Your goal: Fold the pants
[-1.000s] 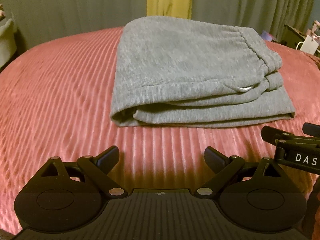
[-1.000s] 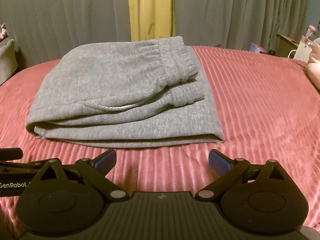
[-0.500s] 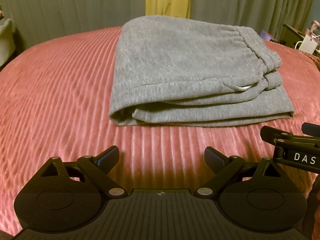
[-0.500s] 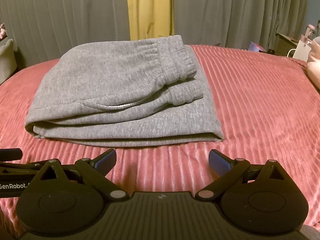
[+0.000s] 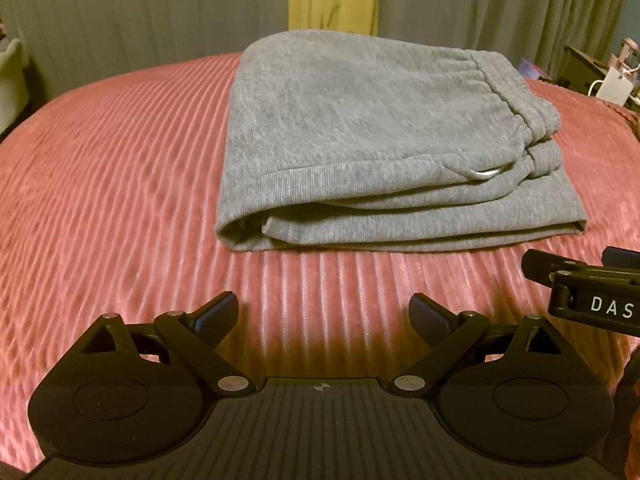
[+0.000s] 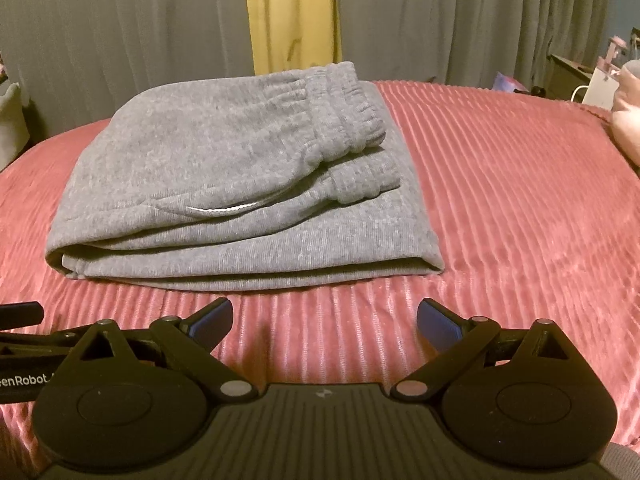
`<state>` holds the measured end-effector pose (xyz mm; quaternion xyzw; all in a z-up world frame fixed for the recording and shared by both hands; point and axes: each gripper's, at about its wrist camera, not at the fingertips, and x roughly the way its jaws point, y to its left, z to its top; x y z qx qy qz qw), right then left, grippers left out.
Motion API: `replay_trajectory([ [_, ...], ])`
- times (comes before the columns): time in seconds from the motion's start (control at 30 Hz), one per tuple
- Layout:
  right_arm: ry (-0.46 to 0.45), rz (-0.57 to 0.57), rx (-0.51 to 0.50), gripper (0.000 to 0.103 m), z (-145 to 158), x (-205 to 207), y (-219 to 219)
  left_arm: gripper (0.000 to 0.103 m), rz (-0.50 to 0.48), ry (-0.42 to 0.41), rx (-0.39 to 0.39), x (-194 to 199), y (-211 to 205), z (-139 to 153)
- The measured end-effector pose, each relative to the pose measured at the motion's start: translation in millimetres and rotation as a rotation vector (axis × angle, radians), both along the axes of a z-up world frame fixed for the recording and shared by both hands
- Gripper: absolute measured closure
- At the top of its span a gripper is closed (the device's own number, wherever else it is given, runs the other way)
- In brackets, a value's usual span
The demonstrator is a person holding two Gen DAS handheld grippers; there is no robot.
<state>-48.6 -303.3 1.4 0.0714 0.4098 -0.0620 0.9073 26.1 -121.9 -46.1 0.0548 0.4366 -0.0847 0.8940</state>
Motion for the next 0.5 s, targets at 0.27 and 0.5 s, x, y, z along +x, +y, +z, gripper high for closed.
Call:
replay_trajectory([
  [0.27, -0.002, 0.001, 0.000, 0.004, 0.5, -0.2, -0.2, 0.006, -0.004, 0.004, -0.005, 0.0, 0.2, -1.1],
  [0.5, -0.003, 0.001, -0.004, 0.004, 0.9, -0.8, -0.5, 0.006, -0.005, 0.003, -0.002, 0.1, -1.0, -1.8],
])
